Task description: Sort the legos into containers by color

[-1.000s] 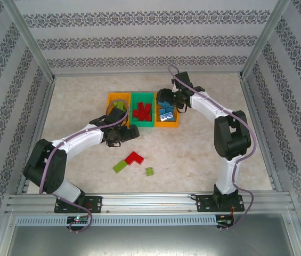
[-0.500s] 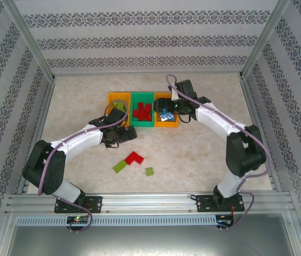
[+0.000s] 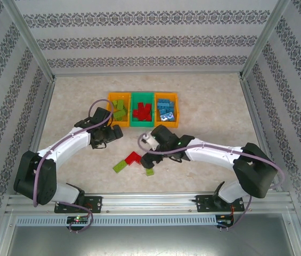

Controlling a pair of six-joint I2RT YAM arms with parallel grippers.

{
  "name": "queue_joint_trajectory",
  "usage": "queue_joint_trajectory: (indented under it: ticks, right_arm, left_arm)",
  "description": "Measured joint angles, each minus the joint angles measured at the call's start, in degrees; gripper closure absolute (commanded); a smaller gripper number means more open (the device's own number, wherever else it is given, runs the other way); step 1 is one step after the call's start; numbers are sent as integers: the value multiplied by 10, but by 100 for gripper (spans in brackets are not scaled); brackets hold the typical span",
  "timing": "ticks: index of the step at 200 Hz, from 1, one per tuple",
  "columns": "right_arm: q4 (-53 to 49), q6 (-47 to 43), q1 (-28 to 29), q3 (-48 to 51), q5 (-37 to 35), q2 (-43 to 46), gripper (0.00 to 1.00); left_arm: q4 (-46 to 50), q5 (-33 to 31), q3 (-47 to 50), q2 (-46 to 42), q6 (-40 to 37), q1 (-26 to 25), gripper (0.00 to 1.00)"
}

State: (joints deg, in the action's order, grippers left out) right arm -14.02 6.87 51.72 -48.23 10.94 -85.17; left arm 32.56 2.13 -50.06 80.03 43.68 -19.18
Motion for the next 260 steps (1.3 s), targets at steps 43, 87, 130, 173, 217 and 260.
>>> queue_joint_trajectory:
  ticks: [43, 87, 130, 173, 217, 260]
  right_arm:
    - [15, -10, 38, -10, -10, -56, 7]
    - [14, -13, 62, -48, -35, -123, 17]
    - [15, -13, 63, -65, -57, -148, 22]
    - [9, -18, 63, -68, -91, -159, 30]
    - [5, -28, 63, -85, -101, -168, 34]
    - [-8, -46, 63, -109, -107, -189, 56]
  left_arm:
    - [1, 6, 4, 0, 0, 5, 1]
    - [0, 7, 12, -1, 1, 5, 1]
    - [0, 8, 18, -1, 2, 5, 1]
    - [0, 8, 19, -3, 2, 5, 1]
    - [0, 8, 25, -4, 2, 5, 1]
    - [0, 8, 27, -5, 2, 5, 1]
